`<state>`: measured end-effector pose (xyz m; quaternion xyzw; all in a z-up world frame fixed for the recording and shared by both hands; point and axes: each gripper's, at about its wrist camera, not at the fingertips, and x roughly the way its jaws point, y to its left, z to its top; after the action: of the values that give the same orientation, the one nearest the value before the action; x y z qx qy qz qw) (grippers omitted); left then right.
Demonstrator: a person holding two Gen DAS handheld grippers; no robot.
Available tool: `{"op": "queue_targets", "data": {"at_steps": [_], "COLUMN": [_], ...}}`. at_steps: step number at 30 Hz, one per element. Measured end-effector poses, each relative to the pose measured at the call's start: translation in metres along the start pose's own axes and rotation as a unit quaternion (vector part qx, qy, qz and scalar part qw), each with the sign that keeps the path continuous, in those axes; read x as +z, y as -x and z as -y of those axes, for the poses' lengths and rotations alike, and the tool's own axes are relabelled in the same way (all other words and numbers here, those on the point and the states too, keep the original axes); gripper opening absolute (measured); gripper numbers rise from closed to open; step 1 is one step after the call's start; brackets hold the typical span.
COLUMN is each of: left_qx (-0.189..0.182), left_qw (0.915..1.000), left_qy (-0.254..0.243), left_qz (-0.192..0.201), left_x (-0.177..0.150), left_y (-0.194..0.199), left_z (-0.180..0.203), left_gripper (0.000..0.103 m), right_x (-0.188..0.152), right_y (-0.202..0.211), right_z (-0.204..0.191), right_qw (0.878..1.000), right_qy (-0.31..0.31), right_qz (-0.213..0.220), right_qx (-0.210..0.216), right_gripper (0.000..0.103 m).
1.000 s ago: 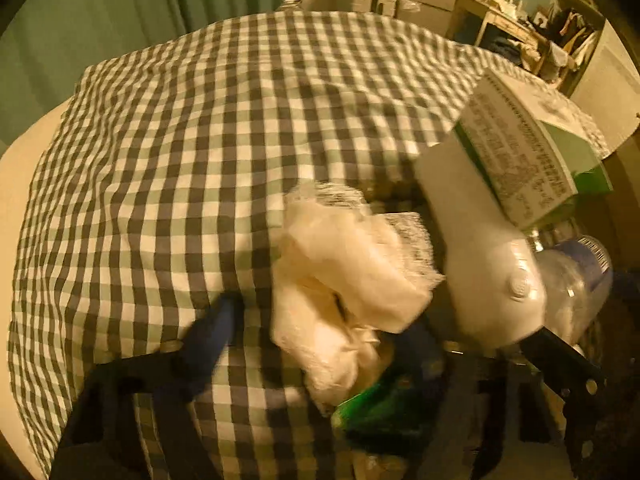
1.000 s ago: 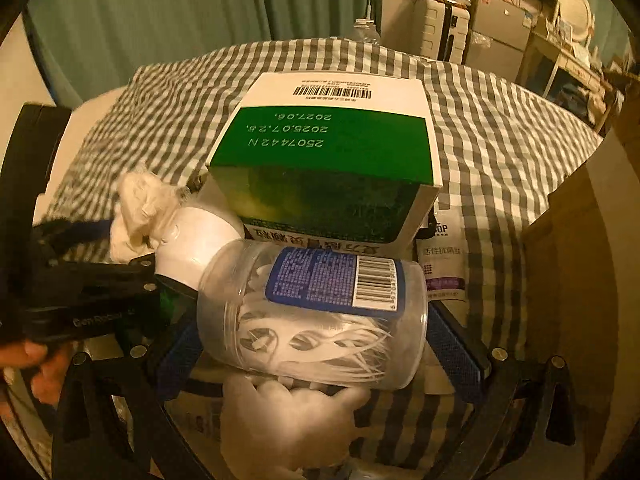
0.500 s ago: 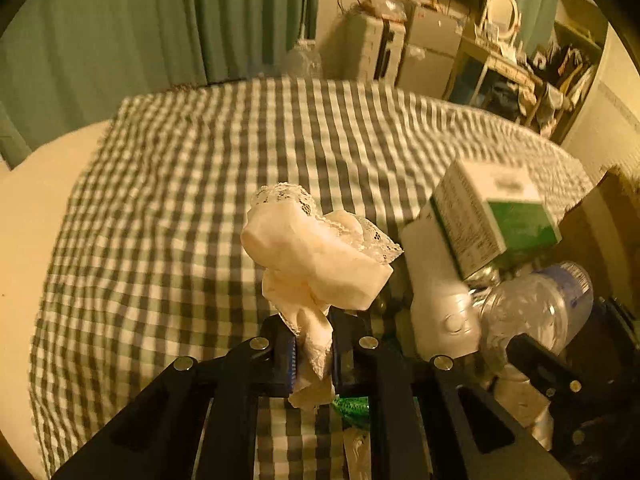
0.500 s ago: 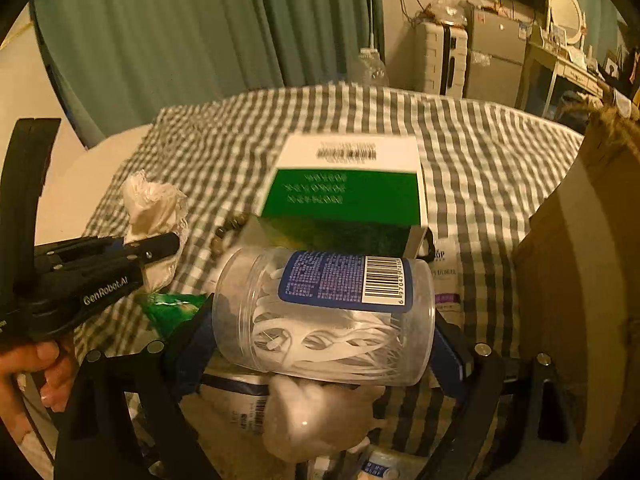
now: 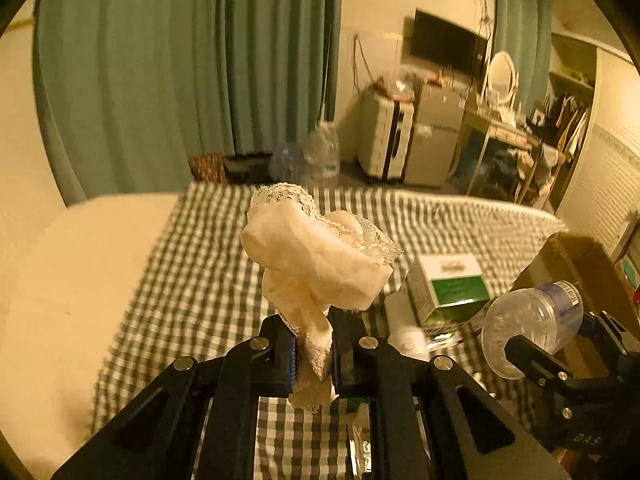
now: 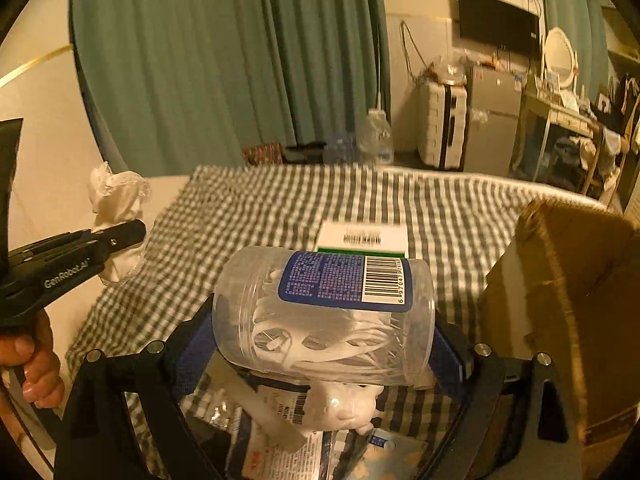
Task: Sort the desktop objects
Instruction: 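Carry the tissue and clear jar over the cardboard box with both tools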
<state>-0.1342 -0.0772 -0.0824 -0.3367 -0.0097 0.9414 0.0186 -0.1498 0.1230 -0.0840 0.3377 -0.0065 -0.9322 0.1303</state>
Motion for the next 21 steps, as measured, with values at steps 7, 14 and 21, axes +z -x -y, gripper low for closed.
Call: {"op": "queue_targets", "data": {"at_steps": [7, 14, 21], "left_qx": [0.000, 0.000, 0.011], "left_qw": [0.9981, 0.9959, 0.9956], "left_qy": [-0.005, -0.005, 0.015], "left_qz": [0.061, 0.090, 0.091], "left_x": [0.002, 0.000, -0.001], "left_y": [0.068, 0.112, 0.133], "left_z": [0.003, 0.010, 0.027], "left_gripper": [0.012, 0.012, 0.012], "right_x": [0.010, 0.000, 0.001], "right_y": [0.054, 0.121, 0.180], "right_z": [-0.023, -0.030, -0.020], "right_qw": [0.999, 0.995, 0.988], "right_qy": [0.019, 0.037, 0.052], "right_qz": [0.051, 0.095, 0.142], "right_qx": [0.004, 0.004, -0.011], "right_gripper": [0.091, 0.091, 0.090]}}
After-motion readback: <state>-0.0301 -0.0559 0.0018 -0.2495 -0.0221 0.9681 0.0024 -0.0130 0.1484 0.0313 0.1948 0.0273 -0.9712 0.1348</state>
